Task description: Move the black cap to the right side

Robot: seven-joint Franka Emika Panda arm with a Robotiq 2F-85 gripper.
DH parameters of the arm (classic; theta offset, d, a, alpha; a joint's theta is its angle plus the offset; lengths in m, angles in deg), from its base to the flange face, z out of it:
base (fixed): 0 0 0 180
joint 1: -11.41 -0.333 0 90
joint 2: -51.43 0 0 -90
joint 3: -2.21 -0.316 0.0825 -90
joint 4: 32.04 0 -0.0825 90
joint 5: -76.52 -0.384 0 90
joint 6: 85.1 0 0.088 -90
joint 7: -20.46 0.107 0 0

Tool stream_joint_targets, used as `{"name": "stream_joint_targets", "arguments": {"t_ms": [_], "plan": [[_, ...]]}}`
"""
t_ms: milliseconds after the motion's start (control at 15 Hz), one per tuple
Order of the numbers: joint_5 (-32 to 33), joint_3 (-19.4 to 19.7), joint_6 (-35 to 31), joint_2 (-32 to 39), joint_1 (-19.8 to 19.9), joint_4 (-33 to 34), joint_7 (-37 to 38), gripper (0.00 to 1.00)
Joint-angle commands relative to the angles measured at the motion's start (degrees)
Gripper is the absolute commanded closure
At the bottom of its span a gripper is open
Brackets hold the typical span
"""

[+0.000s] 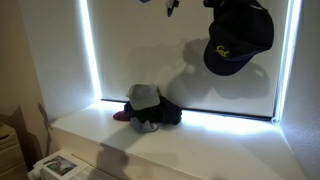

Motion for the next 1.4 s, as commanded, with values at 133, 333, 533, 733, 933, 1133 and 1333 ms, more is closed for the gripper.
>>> {"name": "stream_joint_targets", "arguments": {"t_ms": [133,333,533,733,933,1133,1333], "plan": [[0.00,0.00,0.00,0.00,0.02,0.00,0.00,0.94],[0.00,0.00,0.00,0.00,0.02,0.00,0.00,0.94],[-1.72,-0.32,0.38,-0.06,0.02,-0.52,-0.46,0.68],[-0.47,-0.01,0.02,0.25,-0.13,-0.05,-0.02,0.72],[-0.47,-0.01,0.02,0.24,-0.13,-0.04,-0.02,0.62],[-0.47,-0.01,0.02,0.24,-0.13,-0.04,-0.02,0.62],[-0.49,-0.02,0.01,0.20,-0.14,-0.19,0.08,0.29]]}}
